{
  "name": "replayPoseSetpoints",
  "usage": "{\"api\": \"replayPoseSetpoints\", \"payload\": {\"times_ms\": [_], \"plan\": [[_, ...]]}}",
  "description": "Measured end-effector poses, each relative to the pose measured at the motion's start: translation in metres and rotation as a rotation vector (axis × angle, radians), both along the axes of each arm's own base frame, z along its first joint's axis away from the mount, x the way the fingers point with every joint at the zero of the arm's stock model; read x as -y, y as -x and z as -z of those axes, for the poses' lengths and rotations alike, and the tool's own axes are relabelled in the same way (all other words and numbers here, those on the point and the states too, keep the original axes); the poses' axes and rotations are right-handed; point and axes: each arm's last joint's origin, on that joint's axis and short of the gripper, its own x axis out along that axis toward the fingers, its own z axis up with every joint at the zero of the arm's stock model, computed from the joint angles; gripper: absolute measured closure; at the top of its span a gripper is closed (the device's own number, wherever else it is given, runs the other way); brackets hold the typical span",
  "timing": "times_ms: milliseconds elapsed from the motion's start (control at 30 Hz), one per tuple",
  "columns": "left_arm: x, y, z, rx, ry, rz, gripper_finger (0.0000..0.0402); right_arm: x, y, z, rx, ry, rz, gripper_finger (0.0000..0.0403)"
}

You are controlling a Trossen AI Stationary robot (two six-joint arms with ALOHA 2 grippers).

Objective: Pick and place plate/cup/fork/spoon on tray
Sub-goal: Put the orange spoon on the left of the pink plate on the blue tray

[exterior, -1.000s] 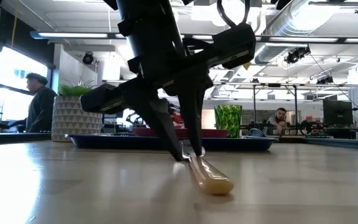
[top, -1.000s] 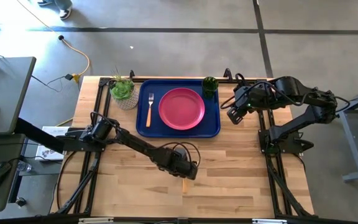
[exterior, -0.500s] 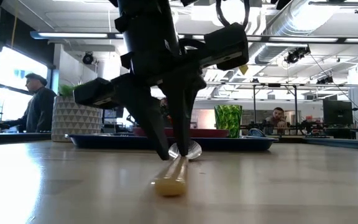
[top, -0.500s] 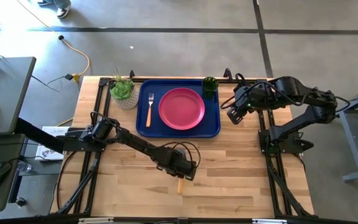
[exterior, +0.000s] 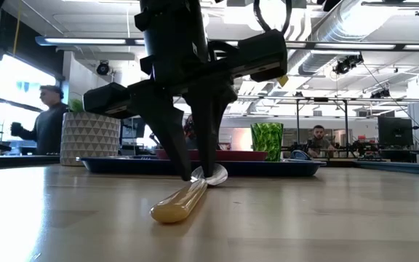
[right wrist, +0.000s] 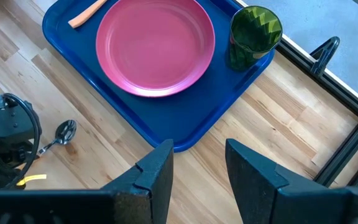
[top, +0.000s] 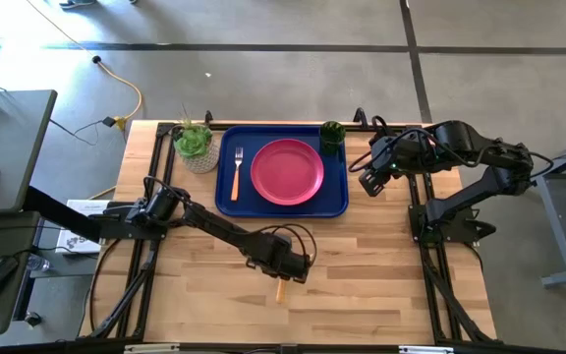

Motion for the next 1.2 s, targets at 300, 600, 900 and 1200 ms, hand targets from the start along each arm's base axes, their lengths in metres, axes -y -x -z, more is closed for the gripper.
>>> {"api": "replayPoseSetpoints", "payload": {"times_ms": [300,600,900,1200], "plan": [[0.004,0.001,-0.001,0.014,-0.021,-0.038,0.0328,0.0,0.0,0.0,-0.003,0.003,-0.007,0.0265],[0.006,-0.001,0.008,0.011,-0.024,-0.03,0.0328,0.0,0.0,0.0,-0.003,0.003,-0.007,0.0265],[0.003,0.003,0.012,-0.033,-0.066,0.012,0.0329,0.0,0.0,0.0,-0.004,0.003,-0.007,0.0265],[0.001,0.007,0.012,-0.058,-0.113,0.105,0.0364,0.0,0.0,0.0,-0.003,0.003,-0.007,0.0265]]}}
